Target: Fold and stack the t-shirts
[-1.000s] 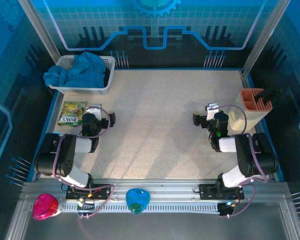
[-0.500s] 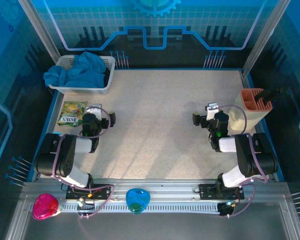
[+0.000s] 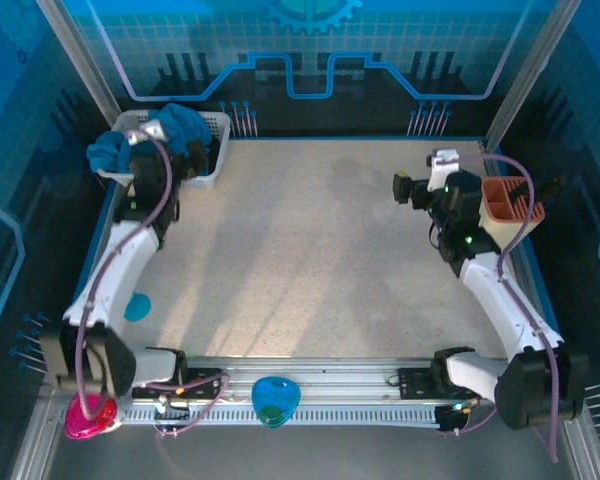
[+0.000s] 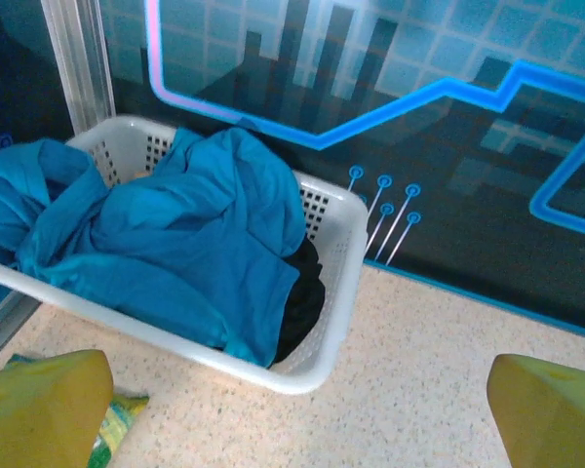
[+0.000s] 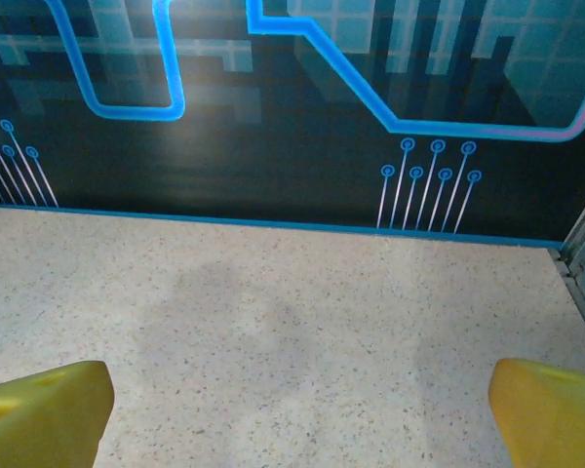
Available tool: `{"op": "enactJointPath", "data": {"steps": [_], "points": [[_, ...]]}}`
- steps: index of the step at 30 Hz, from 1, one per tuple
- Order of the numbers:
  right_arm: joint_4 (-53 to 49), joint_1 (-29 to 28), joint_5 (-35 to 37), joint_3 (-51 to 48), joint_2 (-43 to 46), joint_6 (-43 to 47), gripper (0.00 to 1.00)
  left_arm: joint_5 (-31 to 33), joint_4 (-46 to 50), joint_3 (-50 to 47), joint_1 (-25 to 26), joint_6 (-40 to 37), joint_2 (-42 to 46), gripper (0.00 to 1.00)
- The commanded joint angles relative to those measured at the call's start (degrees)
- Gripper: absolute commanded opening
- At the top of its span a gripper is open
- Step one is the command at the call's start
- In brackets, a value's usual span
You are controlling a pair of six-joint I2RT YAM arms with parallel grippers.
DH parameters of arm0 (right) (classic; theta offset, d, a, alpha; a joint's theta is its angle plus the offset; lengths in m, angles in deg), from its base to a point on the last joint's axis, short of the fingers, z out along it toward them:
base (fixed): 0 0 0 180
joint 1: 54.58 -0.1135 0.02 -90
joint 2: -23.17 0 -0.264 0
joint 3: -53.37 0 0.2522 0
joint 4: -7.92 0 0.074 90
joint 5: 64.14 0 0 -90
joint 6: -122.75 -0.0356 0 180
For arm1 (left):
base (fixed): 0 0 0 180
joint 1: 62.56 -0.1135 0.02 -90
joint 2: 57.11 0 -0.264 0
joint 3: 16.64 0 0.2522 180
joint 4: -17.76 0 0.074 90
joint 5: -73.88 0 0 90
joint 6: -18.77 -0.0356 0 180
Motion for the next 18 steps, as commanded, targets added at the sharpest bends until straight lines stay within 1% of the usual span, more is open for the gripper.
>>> {"op": "enactJointPath", "data": {"steps": [1,3,5,8,10,14,18], "points": [[-19.9,-1.8,-1.9,4.5,-2.5,-2.2,1.0,1.0,20.9,12.9,-2.4,4.0,-13.1,0.99],[-20.4,-2.7,-2.9,5.0,-2.3,-2.4,1.0,-0.4,24.0,22.3,-4.5,4.5,-21.0,0.91],[-21.0,-2.9,-4.7,5.1,-1.9,-3.0,1.0,-2.2,26.3,30.6,-6.6,5.7,-28.6,0.86],[-21.4,-3.4,-5.7,3.9,-1.2,-3.1,1.0,-4.7,27.6,39.4,-9.0,6.7,-37.3,0.83],[-21.4,-3.7,-5.8,2.8,-0.7,-3.2,1.0,-6.0,28.6,43.9,-10.2,6.8,-42.2,0.8],[-21.7,-3.7,-7.0,0.8,-0.3,-3.6,1.0,-6.8,31.0,51.1,-11.3,6.2,-50.3,0.79],[-21.7,-4.0,-7.0,-0.4,-0.2,-4.1,1.0,-7.3,32.7,55.6,-11.6,6.0,-55.3,0.78]]}}
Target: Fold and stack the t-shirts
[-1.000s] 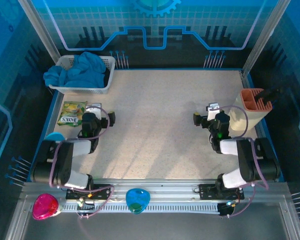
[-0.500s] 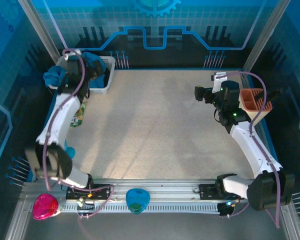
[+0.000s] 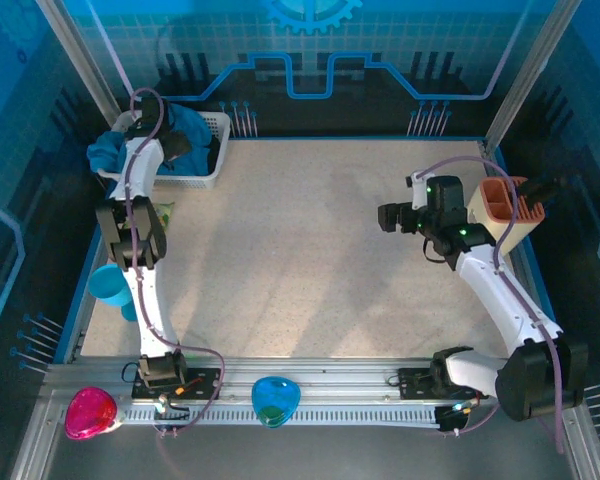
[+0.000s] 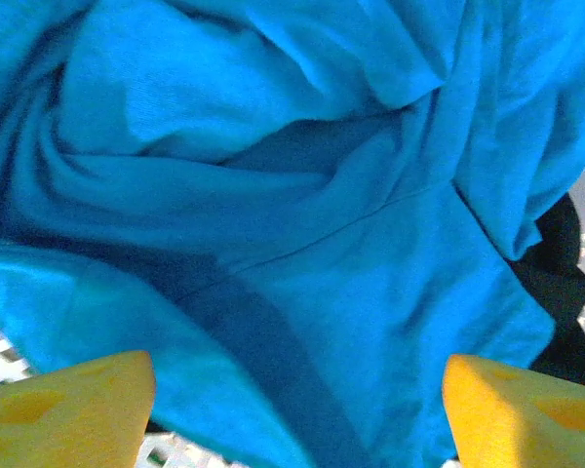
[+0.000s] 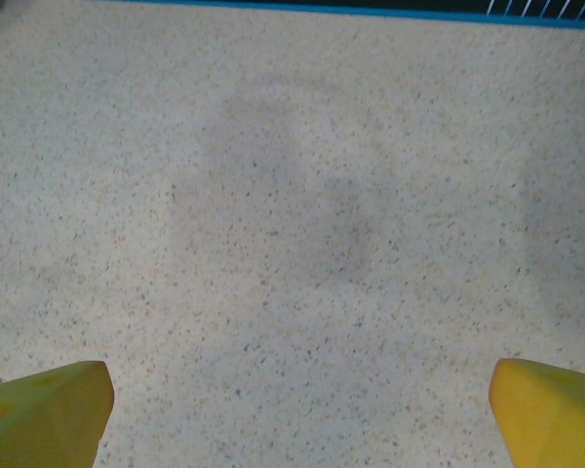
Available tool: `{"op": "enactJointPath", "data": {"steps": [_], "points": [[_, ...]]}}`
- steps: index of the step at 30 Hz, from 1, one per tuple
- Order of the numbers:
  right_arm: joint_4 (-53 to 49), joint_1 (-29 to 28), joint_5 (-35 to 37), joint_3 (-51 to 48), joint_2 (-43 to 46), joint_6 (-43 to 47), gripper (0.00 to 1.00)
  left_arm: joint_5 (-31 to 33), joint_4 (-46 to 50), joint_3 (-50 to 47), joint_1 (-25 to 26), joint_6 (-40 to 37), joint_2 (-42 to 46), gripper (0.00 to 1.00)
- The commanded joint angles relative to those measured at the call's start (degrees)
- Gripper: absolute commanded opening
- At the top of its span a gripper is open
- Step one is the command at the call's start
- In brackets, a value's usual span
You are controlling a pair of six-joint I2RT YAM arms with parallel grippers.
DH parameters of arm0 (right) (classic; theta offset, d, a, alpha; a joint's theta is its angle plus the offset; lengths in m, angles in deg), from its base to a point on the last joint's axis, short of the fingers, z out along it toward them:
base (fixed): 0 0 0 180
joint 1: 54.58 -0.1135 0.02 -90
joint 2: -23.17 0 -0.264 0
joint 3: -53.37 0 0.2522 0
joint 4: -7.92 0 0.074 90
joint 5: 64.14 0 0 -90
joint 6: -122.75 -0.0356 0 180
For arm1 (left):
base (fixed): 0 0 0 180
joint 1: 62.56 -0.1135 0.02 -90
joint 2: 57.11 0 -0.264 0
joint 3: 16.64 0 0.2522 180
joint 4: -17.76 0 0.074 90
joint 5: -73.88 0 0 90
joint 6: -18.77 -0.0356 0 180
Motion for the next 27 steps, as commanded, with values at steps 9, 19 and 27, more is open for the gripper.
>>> {"op": "enactJointPath", "data": {"steps": [9,19,27], "points": [[-1.9,-1.3,-0.8,-1.6,1.7,-0.1,1.0,-4.3,1.4,7.2,-0.9,1.2,-6.4,0.68],[-2.8,-1.3,0.0,-1.7,2.8,0.5,1.0,-6.2,4.4,13.1,-0.9,3.1,-12.8,0.44],[-2.9,-1.3,0.6,-2.4,4.9,0.6,1.0,-7.4,3.8,12.7,-0.9,4.2,-10.9,0.0]]}}
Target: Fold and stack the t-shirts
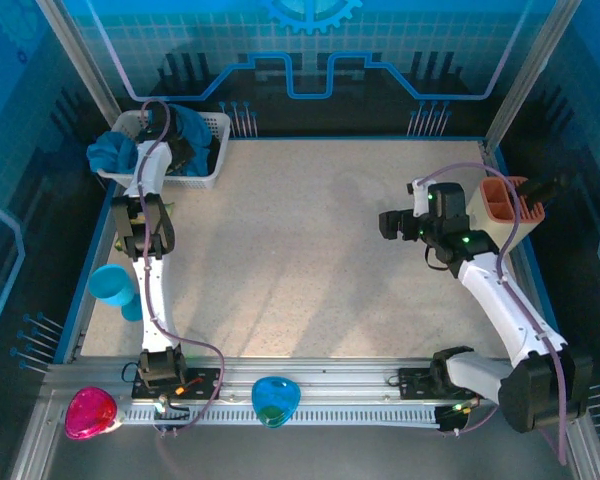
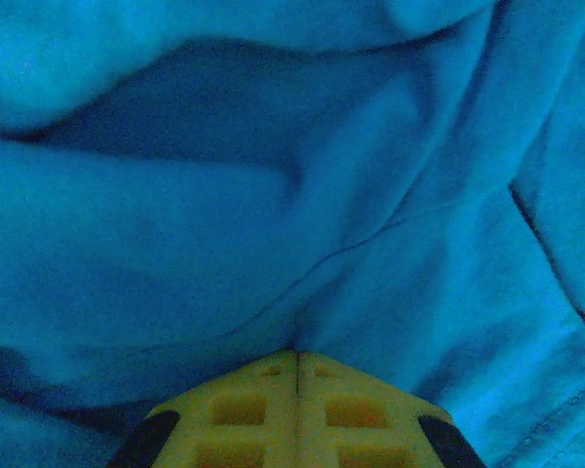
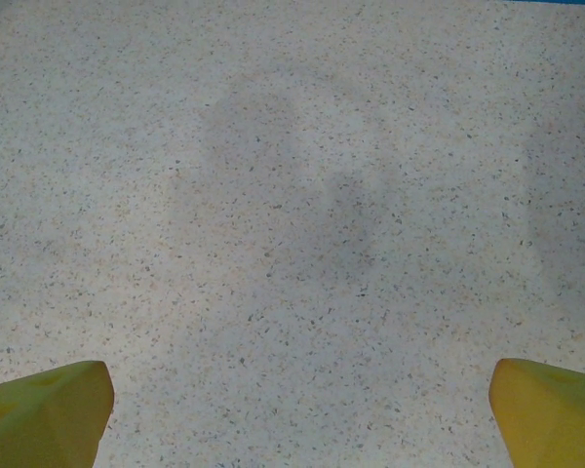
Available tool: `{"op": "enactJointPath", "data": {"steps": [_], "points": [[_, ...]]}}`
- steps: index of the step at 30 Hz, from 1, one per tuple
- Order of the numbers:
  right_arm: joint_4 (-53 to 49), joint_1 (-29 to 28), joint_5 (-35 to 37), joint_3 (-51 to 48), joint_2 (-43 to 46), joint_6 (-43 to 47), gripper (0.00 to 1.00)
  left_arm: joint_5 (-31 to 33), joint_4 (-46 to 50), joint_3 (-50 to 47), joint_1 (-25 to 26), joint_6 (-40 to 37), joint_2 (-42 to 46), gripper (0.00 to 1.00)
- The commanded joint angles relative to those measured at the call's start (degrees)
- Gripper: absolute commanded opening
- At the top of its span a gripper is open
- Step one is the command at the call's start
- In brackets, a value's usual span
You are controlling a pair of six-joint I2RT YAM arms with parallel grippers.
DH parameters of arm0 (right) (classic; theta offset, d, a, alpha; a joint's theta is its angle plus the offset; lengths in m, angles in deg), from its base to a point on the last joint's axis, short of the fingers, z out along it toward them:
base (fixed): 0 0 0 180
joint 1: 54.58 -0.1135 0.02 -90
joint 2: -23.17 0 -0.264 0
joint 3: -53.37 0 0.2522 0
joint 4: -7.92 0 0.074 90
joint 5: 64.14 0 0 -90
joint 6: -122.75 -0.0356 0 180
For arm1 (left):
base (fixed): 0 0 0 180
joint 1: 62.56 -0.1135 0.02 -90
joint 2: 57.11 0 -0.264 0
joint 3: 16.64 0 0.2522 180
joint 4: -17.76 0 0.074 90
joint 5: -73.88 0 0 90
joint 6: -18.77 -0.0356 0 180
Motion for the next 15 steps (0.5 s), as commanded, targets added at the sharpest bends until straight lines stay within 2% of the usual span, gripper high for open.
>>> {"op": "enactJointPath", "data": {"steps": [1,6,15], "points": [[-0.8,-1.0,0.5,-0.5,1.4,0.6,1.0,-2.4,0.8,0.7,-0.5,1.0,2.9,0.0],[-0.6,-1.0,0.2,-0.7,1.4,0.5,1.0,-2.8,-0.3,-0.7,0.3,-0.4,11.1,0.0],[0.6,-1.0,0.2,-1.9,2.1,0.2,1.0,-6.5,4.9,-1.9,3.3,-1.8,26.8,0.0]]}}
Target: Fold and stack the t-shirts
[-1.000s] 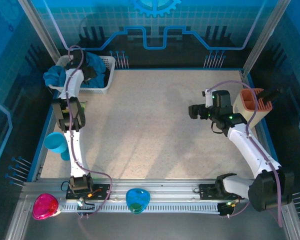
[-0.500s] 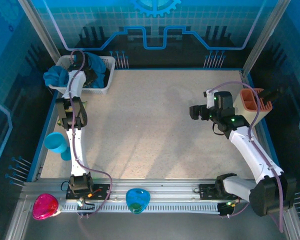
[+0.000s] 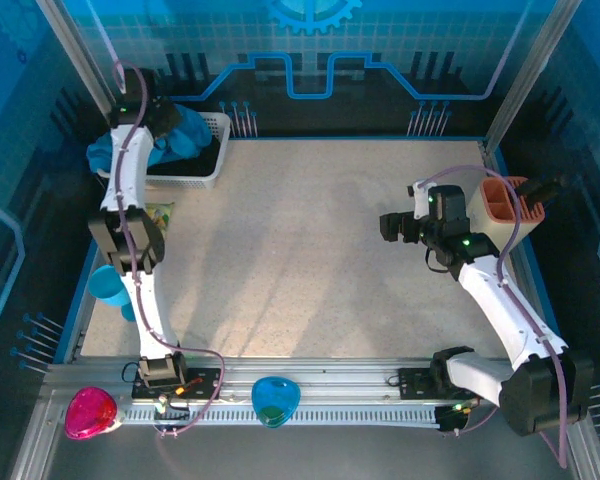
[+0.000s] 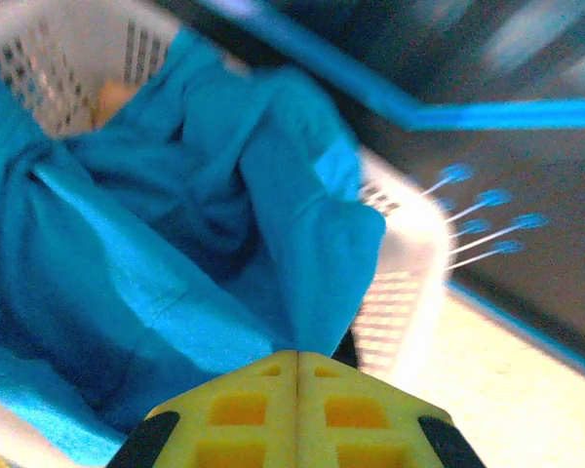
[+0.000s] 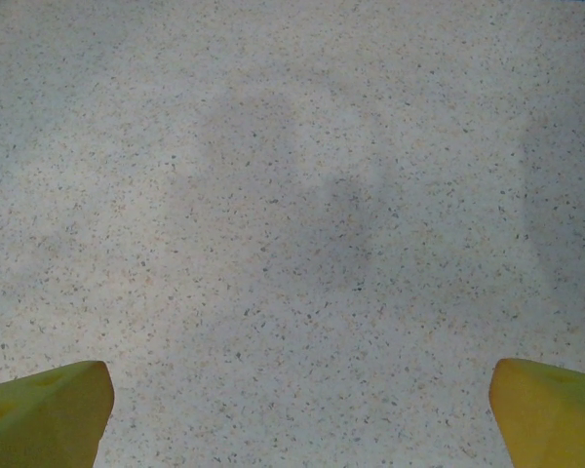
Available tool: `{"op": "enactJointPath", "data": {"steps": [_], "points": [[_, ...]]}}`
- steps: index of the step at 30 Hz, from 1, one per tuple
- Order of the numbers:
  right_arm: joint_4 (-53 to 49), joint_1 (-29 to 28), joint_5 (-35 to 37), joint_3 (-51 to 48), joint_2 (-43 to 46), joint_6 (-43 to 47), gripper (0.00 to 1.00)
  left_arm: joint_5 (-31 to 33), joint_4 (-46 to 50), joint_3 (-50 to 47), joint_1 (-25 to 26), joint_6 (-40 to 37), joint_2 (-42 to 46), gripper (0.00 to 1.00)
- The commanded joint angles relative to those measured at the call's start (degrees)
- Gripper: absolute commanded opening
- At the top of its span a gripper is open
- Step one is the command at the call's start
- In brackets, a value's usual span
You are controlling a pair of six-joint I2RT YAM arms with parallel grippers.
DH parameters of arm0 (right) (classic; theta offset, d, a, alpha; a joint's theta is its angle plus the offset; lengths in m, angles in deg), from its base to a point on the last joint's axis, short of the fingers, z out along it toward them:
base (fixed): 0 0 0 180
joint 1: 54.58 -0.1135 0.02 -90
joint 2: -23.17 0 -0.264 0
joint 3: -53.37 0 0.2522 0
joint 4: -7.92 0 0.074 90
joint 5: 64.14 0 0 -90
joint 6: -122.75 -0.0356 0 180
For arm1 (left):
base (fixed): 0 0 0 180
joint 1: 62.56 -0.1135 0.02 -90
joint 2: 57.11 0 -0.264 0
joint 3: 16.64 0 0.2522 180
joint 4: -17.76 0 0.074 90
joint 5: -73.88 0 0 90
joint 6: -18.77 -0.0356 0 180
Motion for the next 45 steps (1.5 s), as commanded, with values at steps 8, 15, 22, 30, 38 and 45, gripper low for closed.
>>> {"op": "enactJointPath", "data": {"steps": [8,15,22,30,38,45], "points": [[0.8,-1.0,-0.7,-2.4,2.9,0.1,1.0,-4.4,6.8,-10.7,13.2,-2.0,19.8,0.0],[1.7,-1.0,-1.6,-2.9,3.1,0.1,1.0,-5.4,3.1,-25.1,28.1,1.1,31.6,0.0],[2.3,-1.0,-1.8,-3.5,3.3,-0.1,1.0,-6.2,-1.2,-33.7,42.4,5.2,33.9,0.0],[2.0,-1.0,-1.2,-3.3,3.5,-0.1,1.0,-10.0,-6.1,-34.3,54.0,8.0,22.8,0.0],[1.3,-1.0,0.7,-3.3,4.4,-0.3,1.0,-16.4,-8.6,-24.5,60.7,8.9,6.4,0.0],[-0.7,-0.9,6.0,-2.3,4.3,-0.8,1.0,-18.4,-9.4,-20.0,62.3,8.3,0.6,0.24]]}}
